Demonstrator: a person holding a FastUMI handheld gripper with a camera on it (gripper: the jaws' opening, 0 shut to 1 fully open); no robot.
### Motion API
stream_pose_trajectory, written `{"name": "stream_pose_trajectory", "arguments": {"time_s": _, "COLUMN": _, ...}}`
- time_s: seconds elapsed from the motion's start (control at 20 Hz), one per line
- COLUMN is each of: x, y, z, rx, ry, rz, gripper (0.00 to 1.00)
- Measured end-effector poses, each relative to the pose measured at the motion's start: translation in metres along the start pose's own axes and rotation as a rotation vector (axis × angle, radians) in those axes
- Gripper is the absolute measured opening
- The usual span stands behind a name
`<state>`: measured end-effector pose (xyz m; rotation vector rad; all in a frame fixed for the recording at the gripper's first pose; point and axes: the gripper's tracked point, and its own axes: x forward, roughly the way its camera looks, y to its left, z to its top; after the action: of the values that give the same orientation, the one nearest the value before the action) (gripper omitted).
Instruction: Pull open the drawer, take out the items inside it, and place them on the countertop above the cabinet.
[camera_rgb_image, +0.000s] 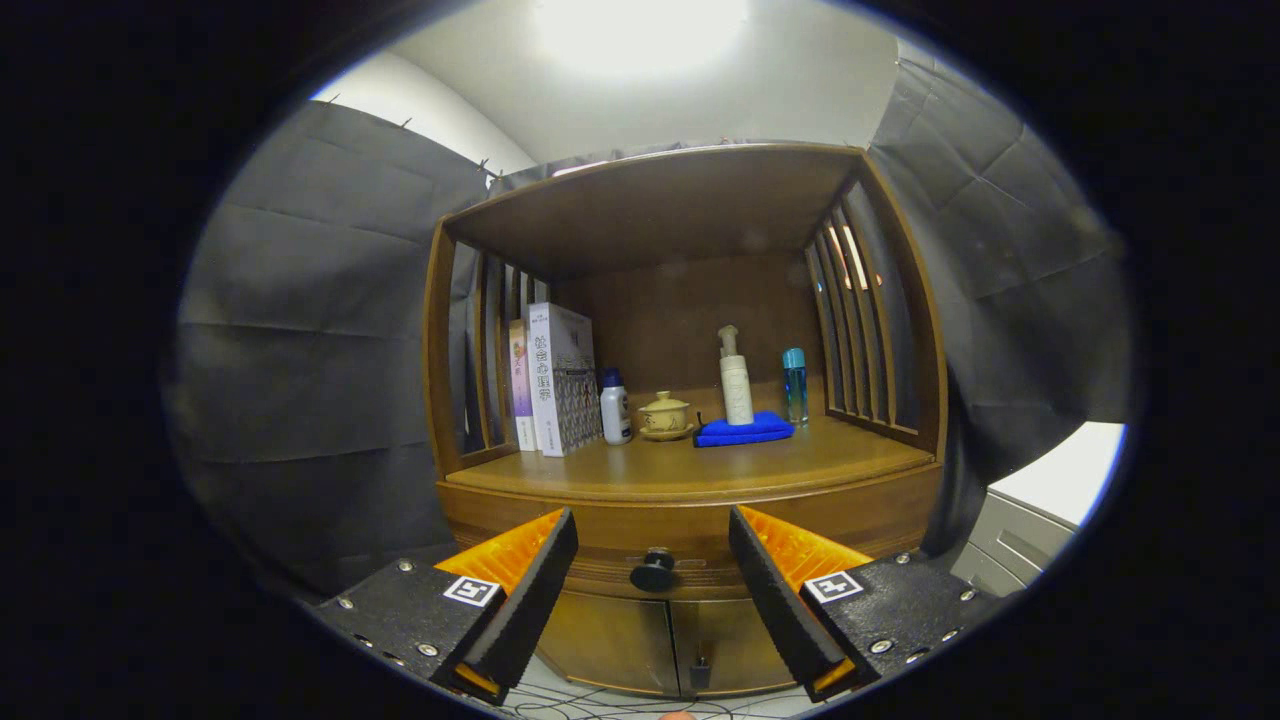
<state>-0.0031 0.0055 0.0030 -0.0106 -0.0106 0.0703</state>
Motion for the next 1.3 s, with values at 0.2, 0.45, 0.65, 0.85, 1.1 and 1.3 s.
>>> {"name": "stream_pose_trajectory", "arguments": {"time_s": 0.2, "x": 0.02, "y": 0.017, "z": 0.006, "rx": -0.004, "ry": -0.006, "rz": 0.028, "gripper": 0.95}}
{"name": "stream_pose_trajectory", "arguments": {"time_s": 0.45, "x": 0.055, "y": 0.014, "z": 0.007, "rx": -0.028, "ry": -0.003, "rz": 0.012, "gripper": 0.95}}
{"name": "stream_pose_trajectory", "arguments": {"time_s": 0.65, "x": 0.067, "y": 0.013, "z": -0.013, "rx": 0.007, "ry": 0.069, "rz": 0.009, "gripper": 0.95}}
{"name": "stream_pose_trajectory", "arguments": {"time_s": 0.85, "x": 0.082, "y": 0.015, "z": -0.036, "rx": 0.016, "ry": 0.118, "rz": 0.001, "gripper": 0.95}}
{"name": "stream_pose_trajectory", "arguments": {"time_s": 1.1, "x": 0.094, "y": 0.015, "z": -0.065, "rx": -0.051, "ry": 0.163, "rz": -0.003, "gripper": 0.94}}
{"name": "stream_pose_trajectory", "arguments": {"time_s": 1.3, "x": 0.093, "y": 0.015, "z": -0.088, "rx": -0.099, "ry": 0.198, "rz": -0.007, "gripper": 0.87}}
